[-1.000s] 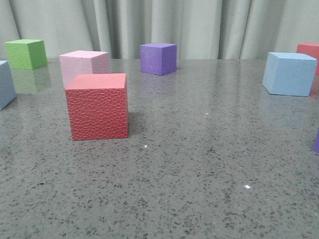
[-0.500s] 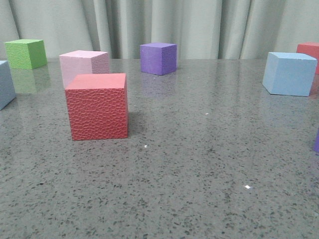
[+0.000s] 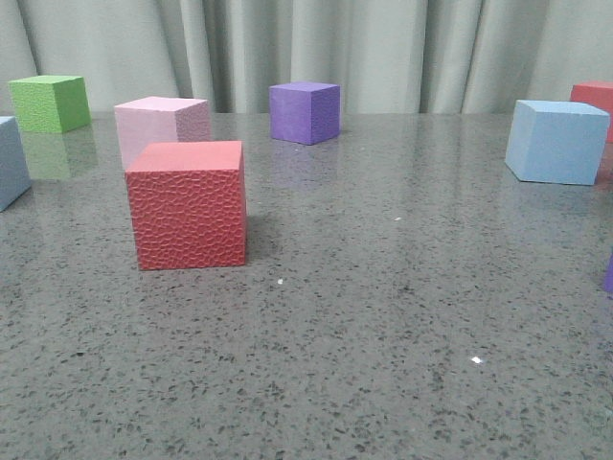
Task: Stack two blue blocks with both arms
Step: 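Lower the right gripper onto the light blue cube and close it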
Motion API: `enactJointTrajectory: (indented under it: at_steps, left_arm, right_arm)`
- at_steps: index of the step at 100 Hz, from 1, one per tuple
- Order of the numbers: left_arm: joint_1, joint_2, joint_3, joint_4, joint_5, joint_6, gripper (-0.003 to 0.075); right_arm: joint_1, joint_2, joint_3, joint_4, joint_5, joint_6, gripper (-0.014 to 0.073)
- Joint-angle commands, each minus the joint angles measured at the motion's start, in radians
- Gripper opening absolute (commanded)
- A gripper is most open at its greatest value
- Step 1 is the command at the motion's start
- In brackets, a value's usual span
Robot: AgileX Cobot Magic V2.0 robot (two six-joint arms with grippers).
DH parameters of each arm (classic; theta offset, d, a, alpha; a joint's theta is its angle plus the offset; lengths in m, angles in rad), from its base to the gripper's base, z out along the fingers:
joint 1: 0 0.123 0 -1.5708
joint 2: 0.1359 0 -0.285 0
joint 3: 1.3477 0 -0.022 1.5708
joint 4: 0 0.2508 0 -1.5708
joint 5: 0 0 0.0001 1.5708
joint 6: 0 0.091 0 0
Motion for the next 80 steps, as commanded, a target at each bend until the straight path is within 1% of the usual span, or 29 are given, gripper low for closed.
enactJointTrajectory:
  at_steps: [1,21,33,50,80]
  left_arm:
    - [0.001,0.005,-0.037,-0.009,-0.080,-0.006,0.0587]
    - [0.001,0.005,-0.037,-0.009,-0.080,-0.006,0.0587]
    - [0.001,0.005,-0.037,-0.009,-0.080,-0.006,0.0587]
    - [0.001,0.005,-0.037,-0.009,-0.080,-0.006,0.0587]
    - [0.001,0.005,-0.037,-0.009,-0.080,-0.006,0.0587]
  right_arm:
    - [0.001,0.069,-0.121,0.004,0.006,-0.007,0.0580]
    - [0.001,0.282,-0.323,0.007,0.149,0.002,0.0580]
    - [0.001,0.381,-0.390,0.008,0.202,0.024,0.0580]
    - [0.001,0.479,-0.411,0.008,0.243,0.051,0.0580]
    - [0.001,0.586,-0.411,0.039,0.228,0.058,0.0580]
